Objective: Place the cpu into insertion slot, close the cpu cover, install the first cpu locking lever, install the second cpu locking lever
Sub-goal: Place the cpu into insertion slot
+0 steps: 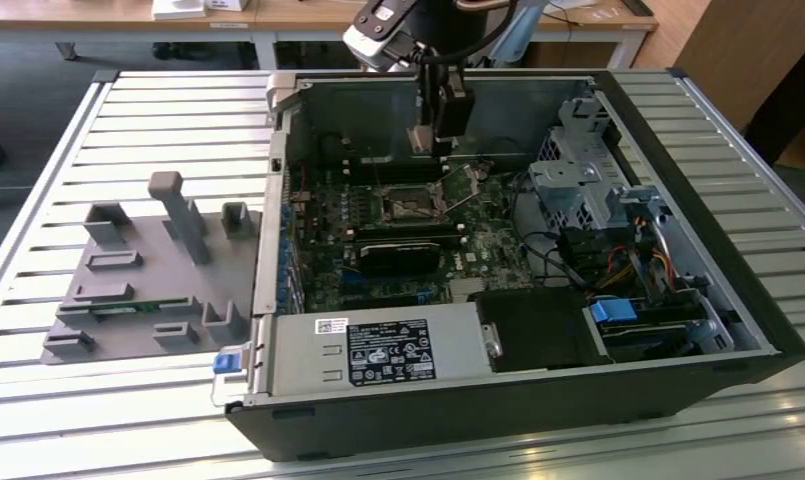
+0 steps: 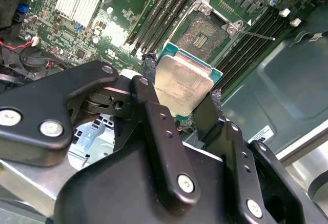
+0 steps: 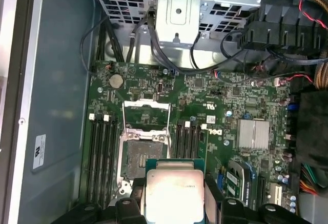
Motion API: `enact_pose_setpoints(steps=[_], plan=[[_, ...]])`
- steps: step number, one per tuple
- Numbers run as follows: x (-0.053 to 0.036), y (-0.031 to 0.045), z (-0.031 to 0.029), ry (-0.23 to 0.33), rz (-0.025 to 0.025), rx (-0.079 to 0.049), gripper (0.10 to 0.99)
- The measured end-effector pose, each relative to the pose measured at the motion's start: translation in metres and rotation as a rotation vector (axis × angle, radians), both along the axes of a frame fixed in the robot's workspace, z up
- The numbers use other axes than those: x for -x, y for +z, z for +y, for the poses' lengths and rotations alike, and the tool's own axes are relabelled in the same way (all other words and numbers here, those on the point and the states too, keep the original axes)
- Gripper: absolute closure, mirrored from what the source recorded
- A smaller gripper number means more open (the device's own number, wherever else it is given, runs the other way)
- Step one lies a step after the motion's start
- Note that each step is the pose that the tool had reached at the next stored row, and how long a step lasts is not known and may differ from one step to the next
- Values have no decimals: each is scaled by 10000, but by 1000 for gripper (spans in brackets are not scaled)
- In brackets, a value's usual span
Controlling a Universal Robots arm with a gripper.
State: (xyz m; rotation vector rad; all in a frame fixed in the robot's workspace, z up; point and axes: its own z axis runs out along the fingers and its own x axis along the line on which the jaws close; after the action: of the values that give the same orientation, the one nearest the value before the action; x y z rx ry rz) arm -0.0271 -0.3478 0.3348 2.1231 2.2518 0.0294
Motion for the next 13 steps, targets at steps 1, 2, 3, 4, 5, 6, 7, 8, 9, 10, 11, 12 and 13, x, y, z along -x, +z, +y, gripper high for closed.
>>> enact_pose_setpoints(steps=[1, 2, 3, 4, 5, 6, 7, 8, 9, 10, 11, 12, 13], plan=[[0, -5, 0, -1, -10, 0, 545], [0, -9, 0, 0, -14, 0, 545], [0, -14, 0, -1, -21, 1, 545], [0, -20, 0, -1, -31, 0, 545], [0, -26, 0, -2, -44, 1, 545], [0, -31, 0, -1, -56, 1, 545], [1, -37, 0, -1, -68, 2, 545], [0, -42, 0, -1, -79, 1, 545], [0, -47, 0, 0, -85, 1, 545], [0, -51, 0, -1, -89, 2, 545], [0, -56, 0, -1, -91, 3, 545], [0, -60, 0, -1, -94, 3, 545], [0, -64, 0, -1, -97, 3, 545]])
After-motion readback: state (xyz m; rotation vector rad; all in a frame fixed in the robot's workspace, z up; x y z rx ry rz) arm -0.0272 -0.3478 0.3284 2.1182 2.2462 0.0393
